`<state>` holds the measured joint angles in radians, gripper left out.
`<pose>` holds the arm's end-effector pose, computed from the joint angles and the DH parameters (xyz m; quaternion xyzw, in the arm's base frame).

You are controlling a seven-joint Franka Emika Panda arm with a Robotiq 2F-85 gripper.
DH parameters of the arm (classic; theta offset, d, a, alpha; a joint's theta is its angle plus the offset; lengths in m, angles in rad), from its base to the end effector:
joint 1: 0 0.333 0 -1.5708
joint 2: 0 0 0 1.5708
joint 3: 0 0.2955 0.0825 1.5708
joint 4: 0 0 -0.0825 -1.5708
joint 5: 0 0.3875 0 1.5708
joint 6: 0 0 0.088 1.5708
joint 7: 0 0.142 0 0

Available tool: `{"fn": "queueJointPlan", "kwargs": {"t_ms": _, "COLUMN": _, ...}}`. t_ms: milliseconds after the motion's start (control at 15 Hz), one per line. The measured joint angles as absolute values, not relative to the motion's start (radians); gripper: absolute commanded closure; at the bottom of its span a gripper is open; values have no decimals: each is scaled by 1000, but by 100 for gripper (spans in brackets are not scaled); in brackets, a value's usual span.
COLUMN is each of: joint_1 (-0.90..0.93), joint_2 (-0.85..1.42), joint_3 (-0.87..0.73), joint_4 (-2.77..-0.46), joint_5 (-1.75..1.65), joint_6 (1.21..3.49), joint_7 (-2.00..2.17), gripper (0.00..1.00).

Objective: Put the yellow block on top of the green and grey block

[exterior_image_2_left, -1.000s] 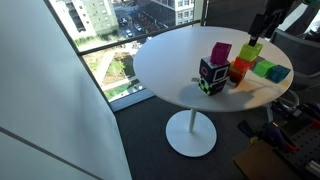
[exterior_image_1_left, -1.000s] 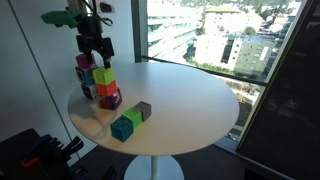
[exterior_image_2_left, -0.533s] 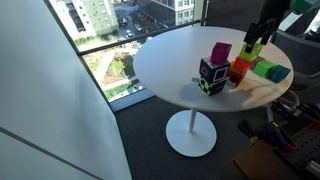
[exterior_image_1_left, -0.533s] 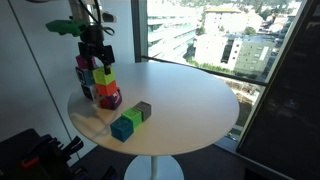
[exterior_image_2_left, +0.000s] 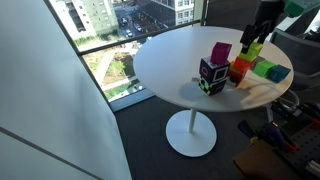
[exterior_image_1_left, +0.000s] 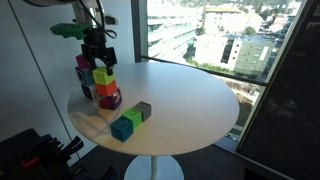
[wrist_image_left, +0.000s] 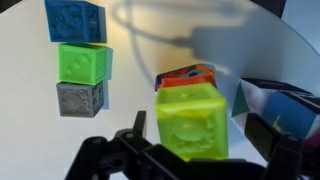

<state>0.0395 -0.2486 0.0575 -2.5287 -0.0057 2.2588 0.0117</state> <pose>0.4380 0.0412 0.3059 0.9990 0.0435 -0.0103 0.0098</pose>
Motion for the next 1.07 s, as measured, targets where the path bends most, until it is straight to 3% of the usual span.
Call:
{"fn": "queueJointPlan", "kwargs": {"t_ms": 333, "joint_1": 39, "joint_2": -229, "joint_3": 58, "joint_4": -2512, "joint_5": -6, "joint_6": 2260, "joint_7": 16, "gripper": 66}}
{"fn": "queueJointPlan", "kwargs": {"t_ms": 733, "joint_1": 29, "joint_2": -225, "joint_3": 55, "joint_4": -2492, "joint_5": -7, "joint_6": 2259, "joint_7": 35, "gripper": 75}}
{"fn": "queueJointPlan", "kwargs": {"t_ms": 1067, "joint_1": 11, "joint_2": -229, "joint_3": 44, "joint_4": -2456, "joint_5": -19, "joint_6": 2235, "joint_7": 59, "gripper": 75}}
